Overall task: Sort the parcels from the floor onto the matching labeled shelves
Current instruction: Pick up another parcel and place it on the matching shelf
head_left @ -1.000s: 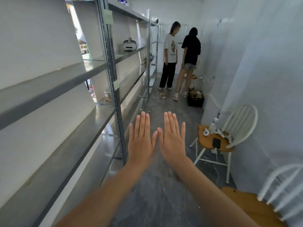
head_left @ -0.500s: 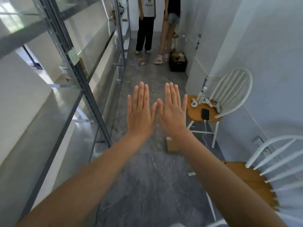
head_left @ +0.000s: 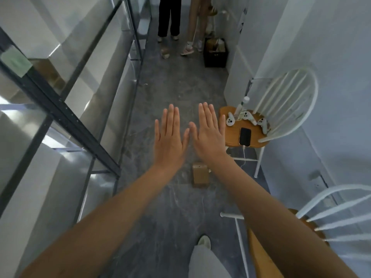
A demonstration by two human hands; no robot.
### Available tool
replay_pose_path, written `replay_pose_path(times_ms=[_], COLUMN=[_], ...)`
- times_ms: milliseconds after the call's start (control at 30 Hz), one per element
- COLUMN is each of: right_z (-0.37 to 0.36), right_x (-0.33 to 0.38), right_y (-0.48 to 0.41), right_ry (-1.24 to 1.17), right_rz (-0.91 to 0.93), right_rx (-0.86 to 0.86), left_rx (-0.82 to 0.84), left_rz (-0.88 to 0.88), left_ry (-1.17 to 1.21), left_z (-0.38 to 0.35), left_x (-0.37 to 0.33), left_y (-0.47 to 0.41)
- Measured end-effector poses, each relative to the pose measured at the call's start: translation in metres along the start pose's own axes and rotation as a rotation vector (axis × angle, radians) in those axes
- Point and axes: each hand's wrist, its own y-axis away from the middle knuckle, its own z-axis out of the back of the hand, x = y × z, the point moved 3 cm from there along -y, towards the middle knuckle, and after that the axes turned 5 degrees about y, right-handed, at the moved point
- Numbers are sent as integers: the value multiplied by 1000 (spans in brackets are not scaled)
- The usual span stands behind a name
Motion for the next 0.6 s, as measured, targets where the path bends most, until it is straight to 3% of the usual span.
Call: replay_pose_path(times_ms=[300, 600], right_z=[-30, -85], right_x=[-70, -95], right_y=[-82, -143], right_ry=[-14, -15], right_rz=[48, 58], right_rx=[102, 219], left_rx=[21, 62], left_rz=[83, 150], left_ry=[-13, 20], left_z=[-70, -123], left_x=[-22, 2], left_y=[-69, -137])
